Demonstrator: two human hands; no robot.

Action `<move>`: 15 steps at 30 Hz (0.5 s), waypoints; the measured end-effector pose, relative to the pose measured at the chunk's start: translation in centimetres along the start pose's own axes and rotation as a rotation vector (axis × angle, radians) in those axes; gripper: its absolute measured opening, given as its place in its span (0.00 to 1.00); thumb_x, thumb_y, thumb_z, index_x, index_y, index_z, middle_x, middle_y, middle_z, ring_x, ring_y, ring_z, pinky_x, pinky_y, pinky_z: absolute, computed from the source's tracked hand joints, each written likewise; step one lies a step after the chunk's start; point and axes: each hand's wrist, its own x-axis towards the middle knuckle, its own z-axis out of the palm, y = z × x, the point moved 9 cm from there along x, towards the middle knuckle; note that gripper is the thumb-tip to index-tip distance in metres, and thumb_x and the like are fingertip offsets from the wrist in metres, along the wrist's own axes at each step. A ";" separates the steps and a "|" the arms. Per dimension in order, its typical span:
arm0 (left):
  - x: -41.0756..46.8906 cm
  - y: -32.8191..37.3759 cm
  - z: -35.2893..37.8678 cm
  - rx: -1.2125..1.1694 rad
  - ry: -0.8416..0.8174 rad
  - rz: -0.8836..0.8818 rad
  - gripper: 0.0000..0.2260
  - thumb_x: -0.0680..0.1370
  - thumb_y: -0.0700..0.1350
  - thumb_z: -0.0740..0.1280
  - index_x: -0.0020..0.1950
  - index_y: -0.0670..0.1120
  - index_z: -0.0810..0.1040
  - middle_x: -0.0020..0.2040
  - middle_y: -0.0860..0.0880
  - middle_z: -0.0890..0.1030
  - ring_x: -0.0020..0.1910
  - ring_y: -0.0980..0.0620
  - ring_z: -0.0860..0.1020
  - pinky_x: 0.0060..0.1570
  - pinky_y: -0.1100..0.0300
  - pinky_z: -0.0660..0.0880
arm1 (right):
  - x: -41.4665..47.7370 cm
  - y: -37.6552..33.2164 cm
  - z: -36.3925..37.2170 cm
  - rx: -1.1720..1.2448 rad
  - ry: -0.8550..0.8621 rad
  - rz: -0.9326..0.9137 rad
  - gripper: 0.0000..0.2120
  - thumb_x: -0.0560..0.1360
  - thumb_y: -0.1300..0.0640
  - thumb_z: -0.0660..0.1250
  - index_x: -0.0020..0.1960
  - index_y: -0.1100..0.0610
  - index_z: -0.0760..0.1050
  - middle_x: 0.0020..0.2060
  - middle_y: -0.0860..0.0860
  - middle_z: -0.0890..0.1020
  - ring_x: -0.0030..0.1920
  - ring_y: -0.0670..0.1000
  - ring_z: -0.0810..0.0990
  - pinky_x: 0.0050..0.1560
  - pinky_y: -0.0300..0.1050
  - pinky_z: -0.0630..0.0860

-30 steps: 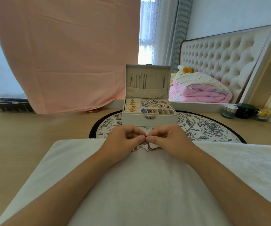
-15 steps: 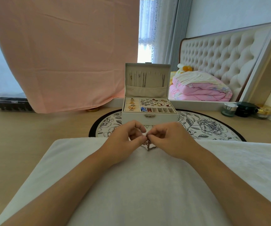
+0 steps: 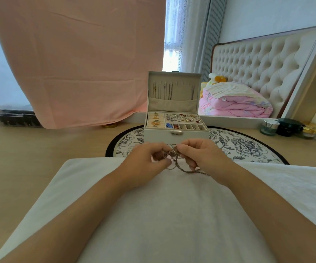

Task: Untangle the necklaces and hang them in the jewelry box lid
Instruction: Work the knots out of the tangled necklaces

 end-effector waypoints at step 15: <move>0.3 0.7 0.5 0.060 0.103 -0.056 0.06 0.74 0.50 0.70 0.38 0.56 0.77 0.35 0.56 0.79 0.34 0.59 0.74 0.45 0.54 0.72 | 0.7 -0.9 1.5 -0.340 -0.004 -0.107 0.16 0.85 0.51 0.55 0.41 0.57 0.70 0.29 0.44 0.69 0.30 0.45 0.67 0.37 0.47 0.67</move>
